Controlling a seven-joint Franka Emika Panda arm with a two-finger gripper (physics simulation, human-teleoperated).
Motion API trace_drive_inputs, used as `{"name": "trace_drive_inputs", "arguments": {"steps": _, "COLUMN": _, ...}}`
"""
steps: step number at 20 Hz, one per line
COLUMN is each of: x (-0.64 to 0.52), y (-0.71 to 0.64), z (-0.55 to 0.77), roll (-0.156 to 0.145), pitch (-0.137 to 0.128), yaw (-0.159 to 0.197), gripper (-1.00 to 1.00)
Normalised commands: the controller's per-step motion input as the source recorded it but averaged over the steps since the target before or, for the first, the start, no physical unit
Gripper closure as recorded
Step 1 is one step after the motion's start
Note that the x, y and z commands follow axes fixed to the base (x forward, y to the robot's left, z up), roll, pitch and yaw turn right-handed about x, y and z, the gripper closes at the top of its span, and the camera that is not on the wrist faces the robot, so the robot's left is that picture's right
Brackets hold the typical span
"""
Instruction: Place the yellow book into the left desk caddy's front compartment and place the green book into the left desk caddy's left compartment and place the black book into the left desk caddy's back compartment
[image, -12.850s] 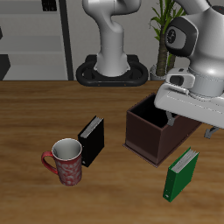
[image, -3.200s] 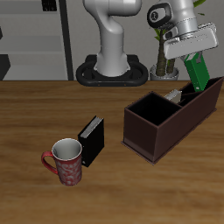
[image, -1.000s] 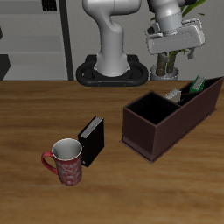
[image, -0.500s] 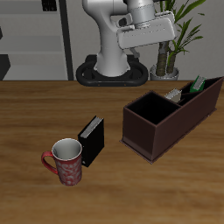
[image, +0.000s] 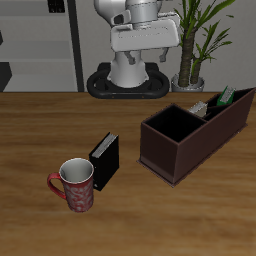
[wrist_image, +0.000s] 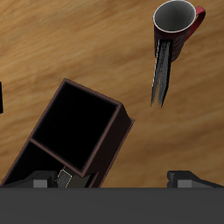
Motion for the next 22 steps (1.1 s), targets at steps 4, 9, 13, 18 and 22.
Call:
{"name": "trace_drive_inputs", "arguments": {"steps": 4, "x": 0.19, "y": -0.48, "z": 0.13, "roll": -0.080, "pitch": 0.008, "yaw": 0.006, "gripper": -1.00}}
{"name": "trace_drive_inputs", "arguments": {"steps": 9, "x": 0.13, "y": -0.47, "z": 0.04, "roll": -0.094, "pitch": 0.002, "yaw": 0.015, "gripper": -1.00}}
{"name": "trace_drive_inputs", "arguments": {"steps": 13, "x": 0.15, "y": -0.45, "z": 0.05, "roll": -0.084, "pitch": -0.001, "yaw": 0.011, "gripper": -1.00}}
{"name": "trace_drive_inputs", "arguments": {"steps": 18, "x": 0.06, "y": -0.33, "z": 0.05, "roll": -0.068, "pitch": -0.008, "yaw": -0.008, "gripper": -1.00}}
{"name": "trace_drive_inputs", "arguments": {"steps": 22, "x": 0.09, "y": -0.14, "z": 0.00, "roll": -0.051, "pitch": 0.009, "yaw": 0.013, "gripper": -1.00}}
